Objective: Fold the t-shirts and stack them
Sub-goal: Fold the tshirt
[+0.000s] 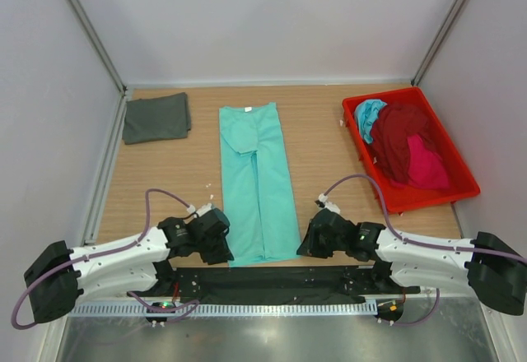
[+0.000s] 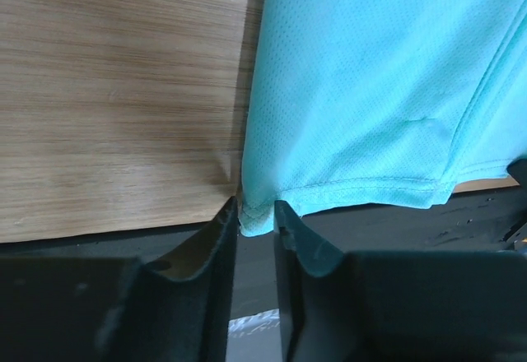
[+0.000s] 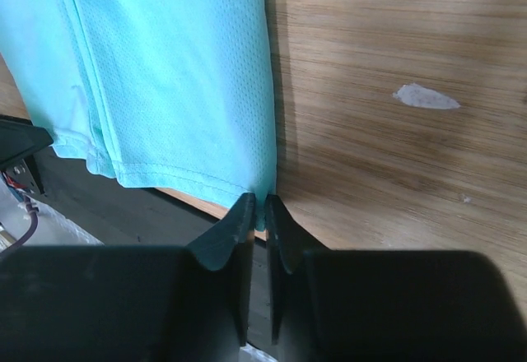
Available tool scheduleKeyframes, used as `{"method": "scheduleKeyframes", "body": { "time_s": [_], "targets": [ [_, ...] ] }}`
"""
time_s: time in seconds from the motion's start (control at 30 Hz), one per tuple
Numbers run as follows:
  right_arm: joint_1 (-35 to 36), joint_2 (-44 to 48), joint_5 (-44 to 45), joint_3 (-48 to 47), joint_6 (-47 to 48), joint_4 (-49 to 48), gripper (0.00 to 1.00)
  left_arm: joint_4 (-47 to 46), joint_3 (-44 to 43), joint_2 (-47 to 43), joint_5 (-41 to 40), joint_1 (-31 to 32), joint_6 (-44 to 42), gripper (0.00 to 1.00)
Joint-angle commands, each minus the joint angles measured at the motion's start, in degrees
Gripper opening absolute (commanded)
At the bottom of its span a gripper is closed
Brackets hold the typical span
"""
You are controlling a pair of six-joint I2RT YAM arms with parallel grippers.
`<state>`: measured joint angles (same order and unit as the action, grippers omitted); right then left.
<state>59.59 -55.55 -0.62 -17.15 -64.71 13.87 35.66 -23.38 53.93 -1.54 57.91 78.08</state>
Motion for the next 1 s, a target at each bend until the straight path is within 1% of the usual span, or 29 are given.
{"method": "scheduleKeyframes", "body": {
  "time_s": [0.0,0.03,0.07,0.13,0.47,0.57,0.7,0.87,0.93,0.97],
  "targets": [
    [0.7,-0.4,2.3,-1.0,-0.6,-2.4,0.14,-1.4,0.4,0.4,0.4,0.1,0.8,0.22],
    [0.7,-0.4,2.4,-1.1,-0.6,-2.5,0.05,-1.6,0.4,0.4,0.7,0.2,0.8,0.14],
    [0.8,-0.4,2.3,-1.1,-0.7,-2.9,0.01,-2.0,0.3,0.3,0.8,0.2,0.8,0.09],
    [1.0,0.1,2.3,-1.0,-1.4,-3.3,0.01,-2.3,-0.2,0.0,1.0,0.2,0.5,0.0],
    [1.2,4.4,4.0,-1.7,-2.1,-1.3,0.01,-3.9,0.2,-0.8,1.0,0.2,1.6,0.0],
    [1.2,4.3,5.4,-3.7,-1.0,0.8,0.01,-3.2,-0.8,-0.8,0.1,0.2,2.2,0.0],
    [1.2,2.1,7.5,-7.7,3.1,2.7,0.01,-0.7,-3.9,0.6,-2.1,-0.9,1.8,0.0],
    [1.0,-3.9,11.1,-15.8,8.4,7.0,0.01,1.2,-7.6,2.8,-1.4,-6.0,-2.5,0.0],
    [0.3,-5.8,12.0,-17.8,11.5,7.0,0.01,0.8,-8.9,3.5,0.1,-9.4,-4.2,0.0],
    [-1.0,-8.2,12.0,-19.9,12.6,6.8,0.01,0.5,-9.3,4.4,0.5,-10.6,-5.8,0.0]
  ]
}}
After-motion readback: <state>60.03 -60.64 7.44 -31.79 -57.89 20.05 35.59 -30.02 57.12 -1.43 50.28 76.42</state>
